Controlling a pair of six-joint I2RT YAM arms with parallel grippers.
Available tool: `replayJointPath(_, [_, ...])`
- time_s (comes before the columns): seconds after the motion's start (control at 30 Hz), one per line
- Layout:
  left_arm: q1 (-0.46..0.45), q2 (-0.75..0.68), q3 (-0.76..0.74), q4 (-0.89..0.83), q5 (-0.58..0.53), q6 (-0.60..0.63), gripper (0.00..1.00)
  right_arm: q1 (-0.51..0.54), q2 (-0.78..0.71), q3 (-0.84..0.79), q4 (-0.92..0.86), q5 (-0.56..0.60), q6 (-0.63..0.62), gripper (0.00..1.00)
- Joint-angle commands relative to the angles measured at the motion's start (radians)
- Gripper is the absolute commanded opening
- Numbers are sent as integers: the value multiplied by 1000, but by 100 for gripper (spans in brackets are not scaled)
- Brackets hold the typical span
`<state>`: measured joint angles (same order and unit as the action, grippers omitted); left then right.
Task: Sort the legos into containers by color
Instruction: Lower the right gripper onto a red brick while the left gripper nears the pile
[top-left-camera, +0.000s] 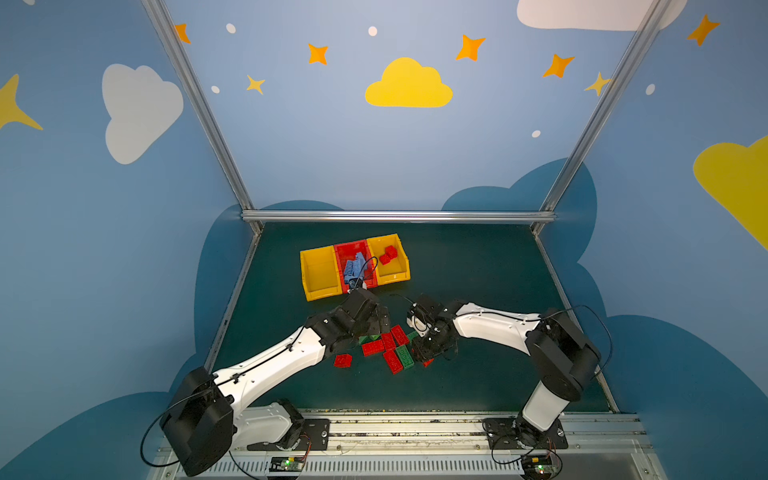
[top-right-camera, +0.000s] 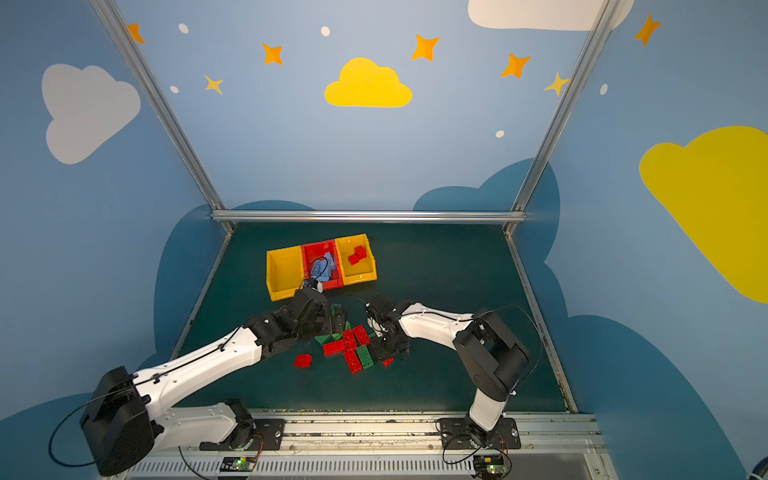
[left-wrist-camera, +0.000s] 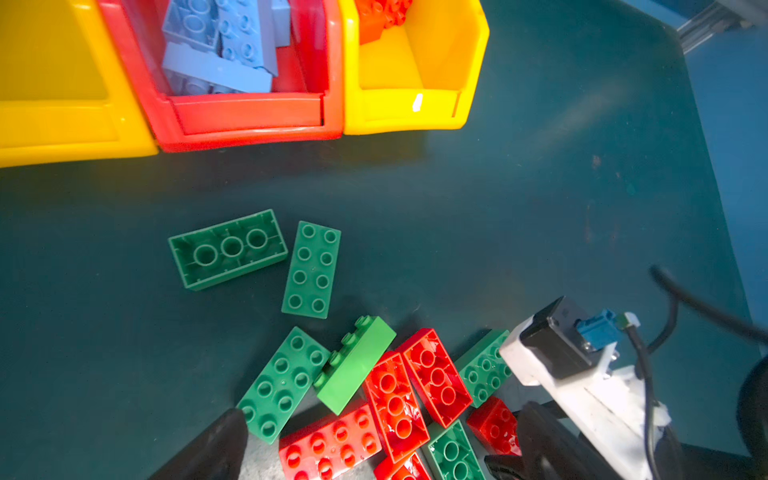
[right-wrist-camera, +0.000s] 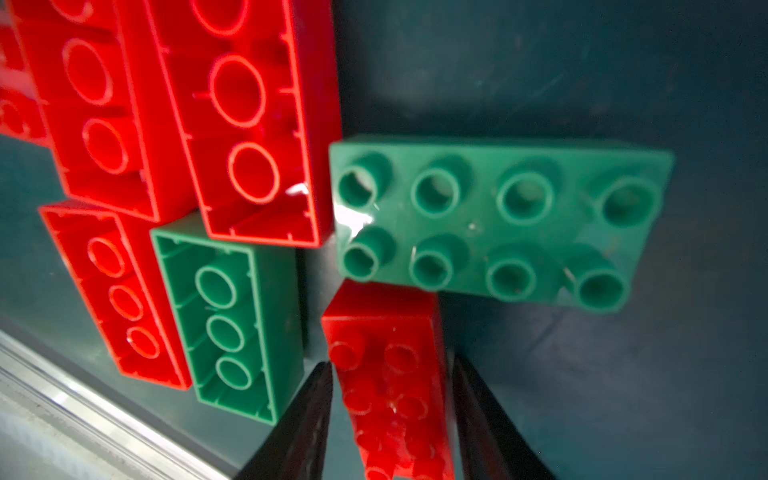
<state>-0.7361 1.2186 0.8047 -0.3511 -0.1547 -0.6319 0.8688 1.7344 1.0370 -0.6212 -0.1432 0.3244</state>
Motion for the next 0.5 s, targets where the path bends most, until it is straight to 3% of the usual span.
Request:
replayJointPath(0.0, [-1, -34, -19, -27, -44, -16, 100, 7, 33, 31, -5, 28, 7, 45])
replayJointPath(0.23, [2, -58, -28, -35, -62, -14, 100, 7, 52, 63, -49, 54, -14, 24])
replayJointPath(0.47, [14, -50, -25, -28, -60, -2, 100, 4, -49, 120, -153, 89, -63, 23])
